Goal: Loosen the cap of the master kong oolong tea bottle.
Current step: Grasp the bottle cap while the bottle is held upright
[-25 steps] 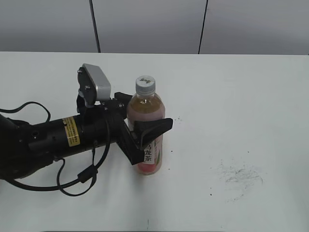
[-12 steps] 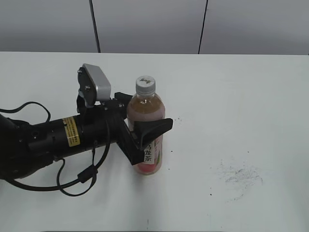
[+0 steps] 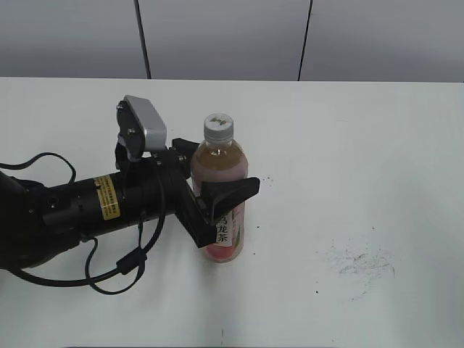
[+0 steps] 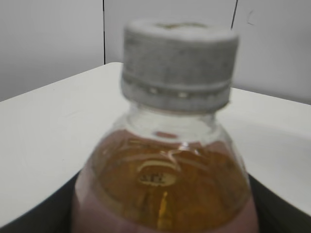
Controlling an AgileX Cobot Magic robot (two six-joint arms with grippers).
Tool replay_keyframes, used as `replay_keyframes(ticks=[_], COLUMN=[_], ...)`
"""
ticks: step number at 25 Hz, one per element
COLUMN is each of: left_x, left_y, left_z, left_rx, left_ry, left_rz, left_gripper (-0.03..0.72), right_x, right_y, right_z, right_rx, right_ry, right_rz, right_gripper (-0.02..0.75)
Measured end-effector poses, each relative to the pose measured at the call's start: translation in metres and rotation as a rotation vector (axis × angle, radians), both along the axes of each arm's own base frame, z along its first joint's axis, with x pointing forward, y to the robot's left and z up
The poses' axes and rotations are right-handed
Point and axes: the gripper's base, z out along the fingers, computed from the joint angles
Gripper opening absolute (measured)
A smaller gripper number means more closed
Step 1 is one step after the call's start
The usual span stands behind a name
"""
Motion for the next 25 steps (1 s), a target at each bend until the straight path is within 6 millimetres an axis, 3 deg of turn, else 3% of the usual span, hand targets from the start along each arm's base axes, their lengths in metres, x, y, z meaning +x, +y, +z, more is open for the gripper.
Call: replay_keyframes(ticks=[8,14,18,25], left_x=[0.000,0.000,0.000,0.000], left_y=[0.000,0.000,0.000,0.000], left_z=[0.000,0.000,0.000,0.000], left_rx=[0.000,-0.001,-0.001,-0.001], left_ry=[0.000,0.000,0.000,-0.001], left_rz=[0.000,-0.001,-0.001,-0.001], left_gripper=[0.445,0.445,0.445,0.445], right_x=[0.059,0.111,0.141,0.178], right_y=[0.015,0.045,0.067,0.118], right_z=[0.044,0.064,0.073,0.072], right_rx=[0.006,-0.056,-0.102,-0.300], right_ry=[0.021,0.146,0.180,0.189], right_rz=[0.136,0.318,0.401,0.490], right_gripper=[0.473,0.469,0.469,0.469])
